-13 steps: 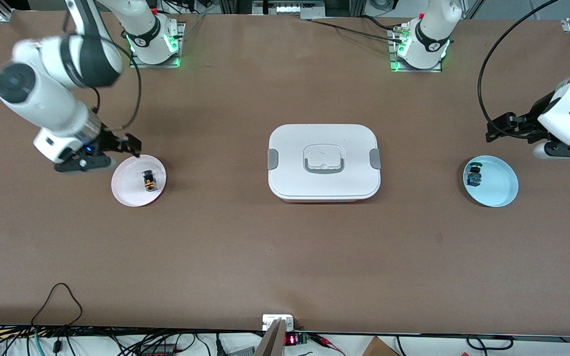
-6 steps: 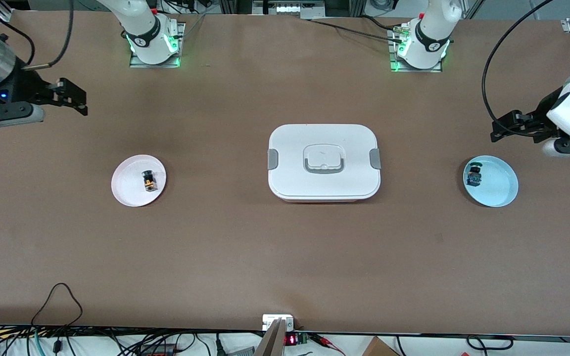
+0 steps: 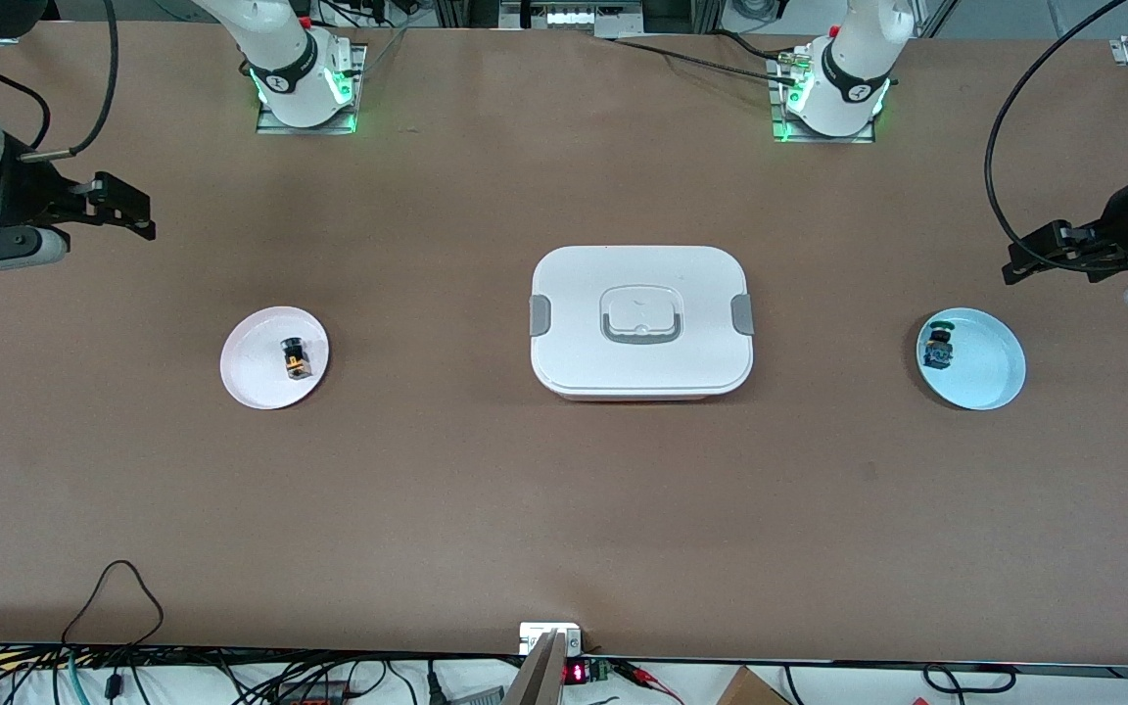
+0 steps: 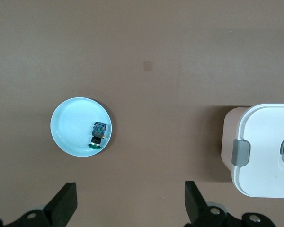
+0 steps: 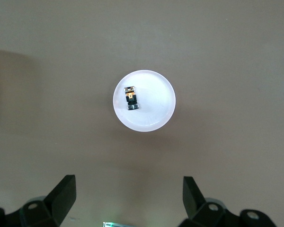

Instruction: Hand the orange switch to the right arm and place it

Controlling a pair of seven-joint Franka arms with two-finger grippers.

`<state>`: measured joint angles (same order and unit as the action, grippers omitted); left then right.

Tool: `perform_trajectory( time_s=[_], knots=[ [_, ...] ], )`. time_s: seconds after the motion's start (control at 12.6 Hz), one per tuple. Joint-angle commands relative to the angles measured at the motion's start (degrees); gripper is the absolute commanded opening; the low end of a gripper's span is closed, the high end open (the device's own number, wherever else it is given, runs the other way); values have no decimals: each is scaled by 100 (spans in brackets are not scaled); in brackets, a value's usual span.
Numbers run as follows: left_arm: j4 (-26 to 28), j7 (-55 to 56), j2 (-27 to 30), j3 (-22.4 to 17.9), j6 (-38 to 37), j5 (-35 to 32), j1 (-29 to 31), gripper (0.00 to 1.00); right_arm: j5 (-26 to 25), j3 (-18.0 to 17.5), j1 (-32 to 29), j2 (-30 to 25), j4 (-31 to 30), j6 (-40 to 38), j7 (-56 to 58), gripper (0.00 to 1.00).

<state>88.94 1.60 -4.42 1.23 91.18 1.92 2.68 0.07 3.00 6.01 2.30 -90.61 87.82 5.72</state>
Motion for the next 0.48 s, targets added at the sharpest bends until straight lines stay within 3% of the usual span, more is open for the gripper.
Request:
perform_trajectory(
  time_s=[0.0, 0.16, 0.4],
  knots=[
    [-70, 242, 64, 334, -47, -113, 242, 100, 116, -28, -170, 86, 210, -142, 148, 100],
    [-70, 288, 64, 334, -56, -87, 268, 100, 37, -19, -170, 69, 263, -150, 140, 100],
    [-61, 288, 91, -52, -47, -87, -213, 100, -25, -37, -136, 199, 263, -72, 96, 100]
  ],
)
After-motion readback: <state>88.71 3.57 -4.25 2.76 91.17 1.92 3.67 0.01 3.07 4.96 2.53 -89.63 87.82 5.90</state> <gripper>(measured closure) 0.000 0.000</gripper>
